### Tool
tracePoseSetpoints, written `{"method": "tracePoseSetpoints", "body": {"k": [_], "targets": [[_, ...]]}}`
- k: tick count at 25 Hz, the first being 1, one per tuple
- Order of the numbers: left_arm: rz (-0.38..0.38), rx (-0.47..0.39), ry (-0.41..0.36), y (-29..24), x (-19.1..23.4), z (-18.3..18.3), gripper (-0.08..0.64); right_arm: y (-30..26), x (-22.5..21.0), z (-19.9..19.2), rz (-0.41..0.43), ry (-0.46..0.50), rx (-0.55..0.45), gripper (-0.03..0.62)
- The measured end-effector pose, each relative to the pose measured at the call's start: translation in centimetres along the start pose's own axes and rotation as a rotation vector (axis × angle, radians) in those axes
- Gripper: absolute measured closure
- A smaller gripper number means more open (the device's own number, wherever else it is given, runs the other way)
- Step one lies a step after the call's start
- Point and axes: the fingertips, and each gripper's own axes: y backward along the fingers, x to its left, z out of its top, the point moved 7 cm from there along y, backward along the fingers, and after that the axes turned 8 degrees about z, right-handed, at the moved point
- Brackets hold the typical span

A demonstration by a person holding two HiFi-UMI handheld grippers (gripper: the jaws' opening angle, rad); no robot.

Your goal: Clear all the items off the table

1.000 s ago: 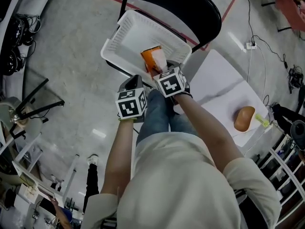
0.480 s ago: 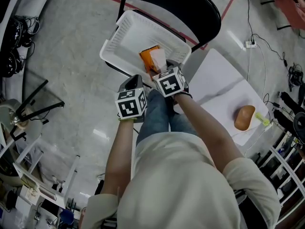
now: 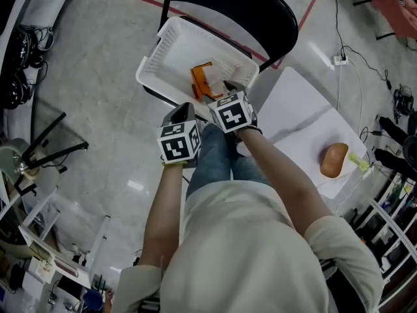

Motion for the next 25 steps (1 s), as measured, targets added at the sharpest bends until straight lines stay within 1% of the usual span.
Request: {"method": "tracePoseSetpoints", "body": {"k": [8, 12, 14, 16, 18, 20, 21, 25], "targets": [[-0.008, -0.01, -0.009, 0.4, -0.4, 0.0, 0.552, 0.7, 0.2, -0.3, -0.013, -0.01, -0.01, 0.323], [-0.015, -0.016, -0.014, 0.7, -0.7, 0.0, 0.552, 1.0, 0.2, -0.5, -0.021, -0.006, -0.019, 0.383], [-0.018, -0.019, -0.018, 0.9, -0.8, 0.0, 0.552, 1.3, 0.3, -0.5, -0.025, -0.016, -0.019, 0.404], [-0.019, -0.023, -0.022, 1.1, -0.9, 0.0, 0.552, 1.8, 0.3, -0.6, -0.039, -0.027, -0.021, 0.44], [-0.021, -0.026, -0.026, 1.2, -0.9, 0.0, 0.552, 2.1, 0.2, -0.7, -0.059, -0.03, -0.024, 0.5], [-0.022, -0.027, -0.03, 1.4, -0.9, 0.0, 0.552, 2.3, 0.2, -0.8, -0.073, -0.03, -0.025, 0.581], [-0.022, -0.028, -0.032, 1.5, -0.9, 0.0, 0.552, 2.4, 0.1, -0.9, -0.077, -0.031, -0.025, 0.593], [-0.027, -0.035, -0.044, 2.0, -1.2, 0.0, 0.552, 3.1, 0.2, -1.2, -0.09, -0.032, -0.028, 0.594]]}}
